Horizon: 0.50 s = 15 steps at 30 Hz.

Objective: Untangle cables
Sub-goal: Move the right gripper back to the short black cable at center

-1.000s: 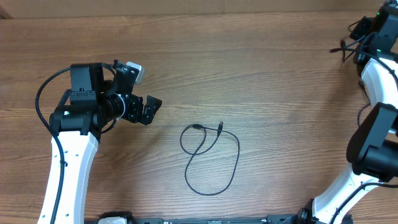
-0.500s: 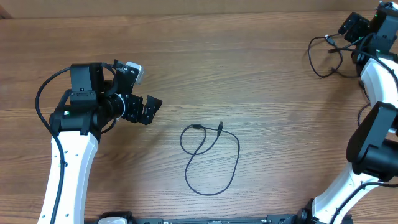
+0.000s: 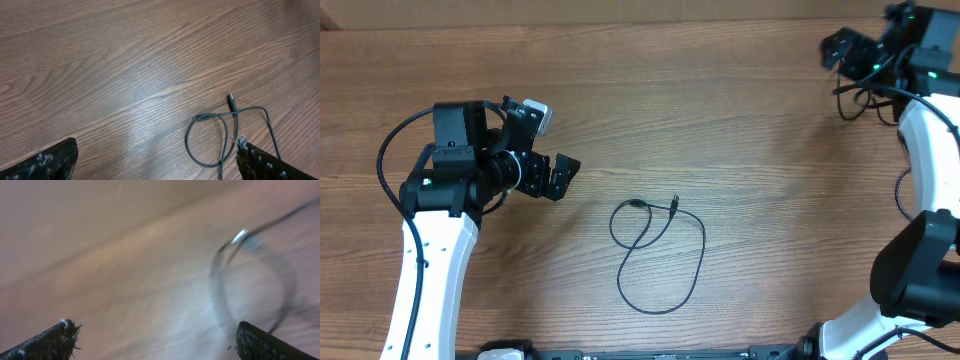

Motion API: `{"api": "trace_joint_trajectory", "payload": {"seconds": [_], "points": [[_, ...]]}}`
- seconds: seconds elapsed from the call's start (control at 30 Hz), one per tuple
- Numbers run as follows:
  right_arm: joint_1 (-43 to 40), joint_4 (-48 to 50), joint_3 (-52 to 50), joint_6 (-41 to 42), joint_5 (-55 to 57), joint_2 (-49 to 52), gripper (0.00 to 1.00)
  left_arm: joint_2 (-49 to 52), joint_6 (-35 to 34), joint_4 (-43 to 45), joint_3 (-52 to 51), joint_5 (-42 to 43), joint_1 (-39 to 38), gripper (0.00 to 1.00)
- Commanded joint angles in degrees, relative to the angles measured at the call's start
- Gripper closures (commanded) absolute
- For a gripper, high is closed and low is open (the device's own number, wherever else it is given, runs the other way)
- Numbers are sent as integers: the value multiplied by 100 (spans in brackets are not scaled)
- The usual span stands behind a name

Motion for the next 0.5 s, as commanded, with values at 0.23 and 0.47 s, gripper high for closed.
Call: {"api": "trace_joint_trajectory", "payload": {"seconds": [0.23,0.47], "points": [[890,-1539,90,116,-861,-90,0,-111,127,20,122,83,9,1],[1604,-2743,81,-492,-813,-79,0,-111,127,20,122,83,9,0]]}}
